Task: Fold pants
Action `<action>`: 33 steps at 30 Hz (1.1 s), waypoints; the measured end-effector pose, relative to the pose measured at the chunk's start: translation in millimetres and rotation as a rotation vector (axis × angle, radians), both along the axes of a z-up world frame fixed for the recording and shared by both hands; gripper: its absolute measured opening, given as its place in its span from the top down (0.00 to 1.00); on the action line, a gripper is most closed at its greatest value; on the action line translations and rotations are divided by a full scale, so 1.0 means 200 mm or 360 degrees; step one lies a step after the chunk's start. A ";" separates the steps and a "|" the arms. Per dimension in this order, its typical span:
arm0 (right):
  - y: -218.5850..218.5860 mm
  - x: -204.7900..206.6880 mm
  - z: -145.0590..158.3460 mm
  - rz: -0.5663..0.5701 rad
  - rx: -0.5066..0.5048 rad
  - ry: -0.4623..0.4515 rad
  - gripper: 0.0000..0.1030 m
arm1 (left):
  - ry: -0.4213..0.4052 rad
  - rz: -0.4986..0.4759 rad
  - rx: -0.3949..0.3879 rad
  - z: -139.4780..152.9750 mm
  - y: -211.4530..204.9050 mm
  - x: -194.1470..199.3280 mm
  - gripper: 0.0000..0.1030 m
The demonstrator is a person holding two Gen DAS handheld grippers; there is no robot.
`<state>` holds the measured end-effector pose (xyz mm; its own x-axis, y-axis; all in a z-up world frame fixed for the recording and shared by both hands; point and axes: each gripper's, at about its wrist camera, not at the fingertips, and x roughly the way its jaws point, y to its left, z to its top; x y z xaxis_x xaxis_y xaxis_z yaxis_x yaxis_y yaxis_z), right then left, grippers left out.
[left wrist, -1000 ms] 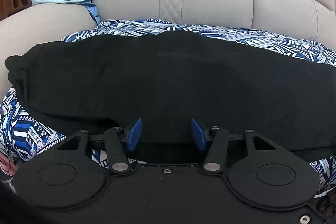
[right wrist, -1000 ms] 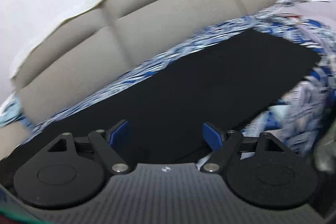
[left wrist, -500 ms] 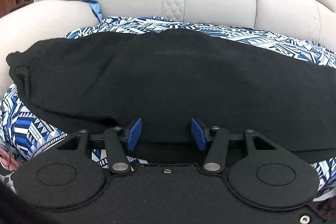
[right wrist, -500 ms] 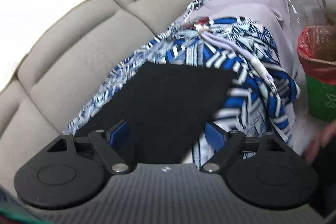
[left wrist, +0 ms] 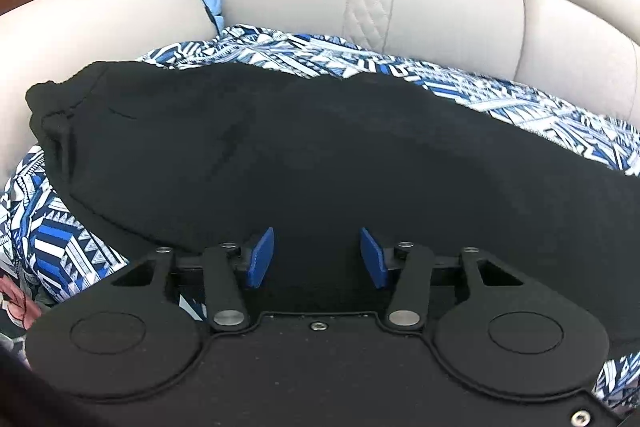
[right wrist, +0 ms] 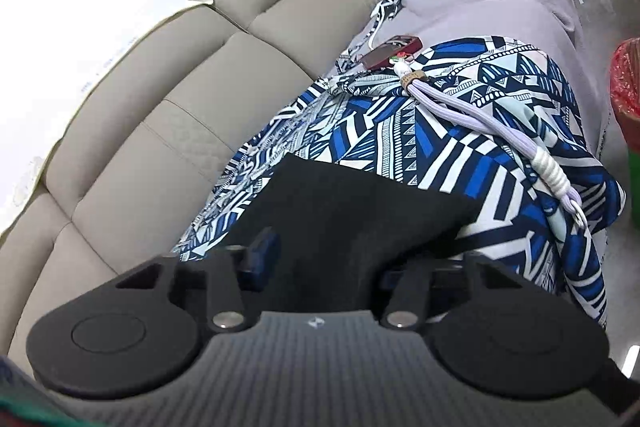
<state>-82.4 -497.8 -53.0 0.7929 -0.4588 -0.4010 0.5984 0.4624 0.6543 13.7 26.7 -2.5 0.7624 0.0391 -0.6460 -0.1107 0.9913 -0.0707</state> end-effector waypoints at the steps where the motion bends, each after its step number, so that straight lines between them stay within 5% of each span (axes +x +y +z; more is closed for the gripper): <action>1: -0.01 0.01 0.00 0.0003 0.0008 0.0014 0.69 | -0.0008 0.0007 -0.0003 0.01 0.01 0.00 0.55; 4: -0.04 0.07 0.00 0.0013 0.0042 0.0079 0.89 | -0.0038 0.0035 -0.0002 0.03 0.05 0.02 0.55; 7: -0.03 0.14 0.06 0.0047 -0.0004 0.0172 0.95 | -0.0063 0.0064 -0.0026 0.05 0.11 0.03 0.55; 11: 0.15 0.35 0.24 0.0263 -0.0254 0.0267 0.96 | -0.0095 0.0116 -0.0069 0.07 0.19 0.04 0.55; 17: 0.98 0.73 0.38 0.1087 -0.0846 0.0408 0.95 | -0.0116 0.0159 -0.0111 0.08 0.27 0.03 0.55; 20: 1.37 0.76 0.31 0.1521 -0.1002 0.0416 0.95 | -0.0126 0.0156 -0.0116 0.09 0.29 0.02 0.55; 23: 1.60 0.71 0.23 0.1751 -0.1057 0.0456 0.92 | -0.0128 0.0142 -0.0100 0.08 0.29 0.01 0.55; 25: 1.66 0.67 0.19 0.1813 -0.1051 0.0472 0.63 | -0.0119 0.0133 -0.0102 0.07 0.29 0.01 0.55; 33: 1.51 0.44 0.25 0.1790 -0.0910 0.0295 0.27 | -0.0103 0.0057 -0.0133 0.04 0.23 0.01 0.55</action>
